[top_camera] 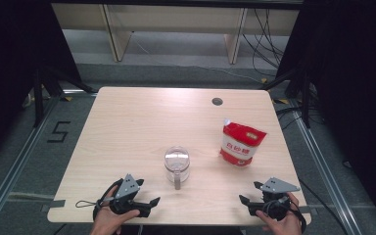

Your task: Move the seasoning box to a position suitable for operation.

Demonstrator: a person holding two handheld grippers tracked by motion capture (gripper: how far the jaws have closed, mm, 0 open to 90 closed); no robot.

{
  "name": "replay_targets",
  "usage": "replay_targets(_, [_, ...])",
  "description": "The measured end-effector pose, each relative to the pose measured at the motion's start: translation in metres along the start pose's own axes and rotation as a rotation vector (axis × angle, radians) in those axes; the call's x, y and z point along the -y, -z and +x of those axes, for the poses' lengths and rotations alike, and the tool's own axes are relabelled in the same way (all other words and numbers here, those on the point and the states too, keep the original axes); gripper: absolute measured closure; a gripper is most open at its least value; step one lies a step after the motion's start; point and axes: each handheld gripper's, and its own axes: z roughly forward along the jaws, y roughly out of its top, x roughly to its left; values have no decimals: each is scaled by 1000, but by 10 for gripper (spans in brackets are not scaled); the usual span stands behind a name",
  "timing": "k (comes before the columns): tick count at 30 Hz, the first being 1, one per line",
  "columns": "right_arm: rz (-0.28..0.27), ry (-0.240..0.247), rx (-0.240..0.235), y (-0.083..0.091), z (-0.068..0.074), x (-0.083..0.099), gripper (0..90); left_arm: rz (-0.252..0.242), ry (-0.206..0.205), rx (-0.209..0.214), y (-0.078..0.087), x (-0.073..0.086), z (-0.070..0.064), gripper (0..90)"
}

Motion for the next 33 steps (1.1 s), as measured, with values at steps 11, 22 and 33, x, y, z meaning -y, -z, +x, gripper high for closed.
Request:
replay_targets(11, [-29,-33,33,2,-3,1,256,-21,36,-2,-1,-3,-3,150])
replay_targets(22, [-21,-41,54,2,-7,2,233,-52,67,8,-4,-13,-11,185])
replay_targets(33, [-28,-42,34,2,-7,2,229,-63,39,25,-15,-26,-25,346])
